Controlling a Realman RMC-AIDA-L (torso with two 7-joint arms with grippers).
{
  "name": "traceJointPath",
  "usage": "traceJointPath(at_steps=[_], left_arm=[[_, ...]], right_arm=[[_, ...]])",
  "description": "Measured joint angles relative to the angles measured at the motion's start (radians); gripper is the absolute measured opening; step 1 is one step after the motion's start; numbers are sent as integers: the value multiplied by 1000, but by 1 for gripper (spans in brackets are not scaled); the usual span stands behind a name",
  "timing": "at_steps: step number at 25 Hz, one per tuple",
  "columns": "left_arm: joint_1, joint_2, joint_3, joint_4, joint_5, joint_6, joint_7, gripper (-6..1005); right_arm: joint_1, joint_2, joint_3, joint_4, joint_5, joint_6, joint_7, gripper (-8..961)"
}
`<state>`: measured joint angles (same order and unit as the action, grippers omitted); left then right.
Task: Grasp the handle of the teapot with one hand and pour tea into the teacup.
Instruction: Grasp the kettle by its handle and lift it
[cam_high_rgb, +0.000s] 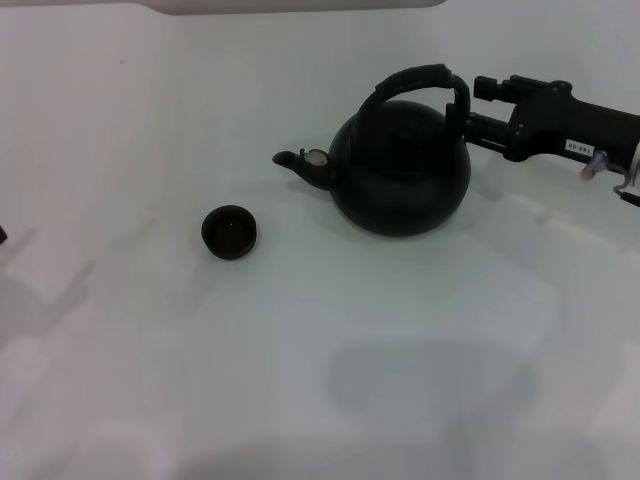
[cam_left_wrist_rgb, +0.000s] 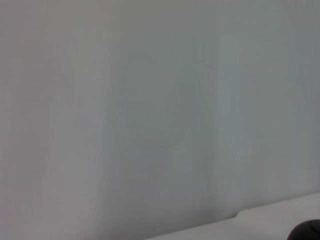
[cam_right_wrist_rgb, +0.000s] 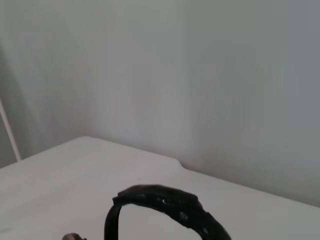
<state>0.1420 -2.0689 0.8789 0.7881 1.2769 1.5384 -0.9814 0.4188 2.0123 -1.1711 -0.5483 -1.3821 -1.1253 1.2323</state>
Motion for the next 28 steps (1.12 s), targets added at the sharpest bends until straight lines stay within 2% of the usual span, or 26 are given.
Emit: traceJointPath(at_steps=[6,18,23,28], left_arm=[[1,1,0,-38,0,-3,21,886],[-4,1,0,-42,16,-3,23,886],[-3,1,0,-43,20,-3,23,886],[-4,1,0,-43,26,-3,23,885]], right_arm=[[-2,2,-20,8,42,12,-3,592],[-1,-3,-32,17,62,-17,-3,525],[-8,-2,-26,28,87,-10,-3,442],[-10,-1,-30,32,100,-2,-8,398]])
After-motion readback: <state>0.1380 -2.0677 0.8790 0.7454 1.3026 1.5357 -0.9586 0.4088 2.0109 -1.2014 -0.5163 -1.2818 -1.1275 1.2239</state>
